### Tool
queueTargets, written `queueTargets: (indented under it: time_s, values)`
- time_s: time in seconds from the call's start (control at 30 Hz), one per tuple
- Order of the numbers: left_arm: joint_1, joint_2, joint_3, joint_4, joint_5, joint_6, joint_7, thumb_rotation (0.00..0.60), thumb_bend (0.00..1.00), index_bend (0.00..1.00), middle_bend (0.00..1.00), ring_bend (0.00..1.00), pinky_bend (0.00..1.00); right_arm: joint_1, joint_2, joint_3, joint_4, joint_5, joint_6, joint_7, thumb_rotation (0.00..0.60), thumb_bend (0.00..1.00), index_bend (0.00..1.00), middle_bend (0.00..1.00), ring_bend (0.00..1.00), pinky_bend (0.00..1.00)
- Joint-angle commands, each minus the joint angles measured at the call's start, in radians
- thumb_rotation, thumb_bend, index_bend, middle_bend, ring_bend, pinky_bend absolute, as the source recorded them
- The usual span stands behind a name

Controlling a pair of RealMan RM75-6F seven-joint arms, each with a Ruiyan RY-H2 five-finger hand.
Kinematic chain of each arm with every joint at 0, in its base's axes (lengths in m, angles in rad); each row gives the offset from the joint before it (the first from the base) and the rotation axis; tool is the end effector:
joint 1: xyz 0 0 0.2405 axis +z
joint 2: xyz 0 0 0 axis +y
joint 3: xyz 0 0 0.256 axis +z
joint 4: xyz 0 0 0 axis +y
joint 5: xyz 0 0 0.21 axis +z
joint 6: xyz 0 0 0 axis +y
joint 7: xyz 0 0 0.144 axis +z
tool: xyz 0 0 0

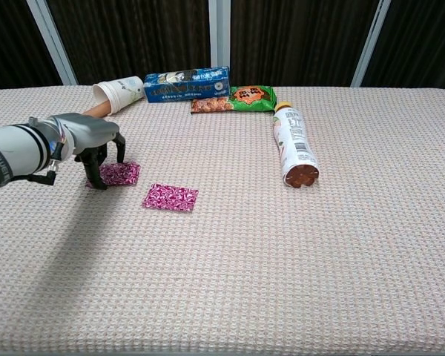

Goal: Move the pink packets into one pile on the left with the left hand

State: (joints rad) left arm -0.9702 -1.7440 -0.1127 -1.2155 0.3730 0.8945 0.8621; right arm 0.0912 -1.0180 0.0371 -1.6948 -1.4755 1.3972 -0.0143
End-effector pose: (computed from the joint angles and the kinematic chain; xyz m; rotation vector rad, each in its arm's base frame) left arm -0.1757 0.3772 -0.0738 -1.8093 -0.9712 -0.3232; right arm -0.3100 -0.1788 0.1715 1.4331 -0.9585 0.8148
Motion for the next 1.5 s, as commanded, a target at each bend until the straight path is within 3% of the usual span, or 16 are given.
queueTargets:
  time_s: [0.03, 0.23, 0.47, 0.67, 1.5]
  values:
    - [-0.001, 0.002, 0.000, -0.003, -0.001, -0.002, 0.002, 0.600, 0.24, 0.38, 0.84, 0.82, 0.89, -0.001, 0.001, 0.000, 0.000, 0.001, 0.001, 0.001, 0.500, 0.10, 0.14, 0.08, 0.00, 0.00]
    - [-0.001, 0.013, -0.003, -0.029, 0.014, 0.008, 0.000, 0.600, 0.24, 0.36, 0.84, 0.82, 0.89, -0.004, 0.002, 0.000, 0.000, 0.001, 0.005, 0.003, 0.503, 0.10, 0.13, 0.08, 0.00, 0.00]
    - [0.004, 0.065, -0.001, -0.176, 0.140, 0.042, -0.037, 0.600, 0.24, 0.36, 0.84, 0.82, 0.89, -0.001, 0.000, 0.000, 0.003, 0.000, 0.002, 0.005, 0.505, 0.10, 0.13, 0.08, 0.00, 0.00]
    - [-0.010, 0.060, 0.004, -0.249, 0.166, 0.041, -0.038, 0.600, 0.24, 0.36, 0.84, 0.82, 0.89, -0.005, 0.001, -0.001, 0.006, 0.006, 0.002, 0.008, 0.500, 0.10, 0.13, 0.08, 0.00, 0.00]
    - [-0.084, -0.072, 0.002, -0.139, 0.021, 0.039, 0.034, 0.600, 0.24, 0.42, 0.85, 0.82, 0.89, -0.010, 0.003, 0.001, 0.019, 0.020, -0.001, 0.019, 0.508, 0.10, 0.13, 0.08, 0.00, 0.00]
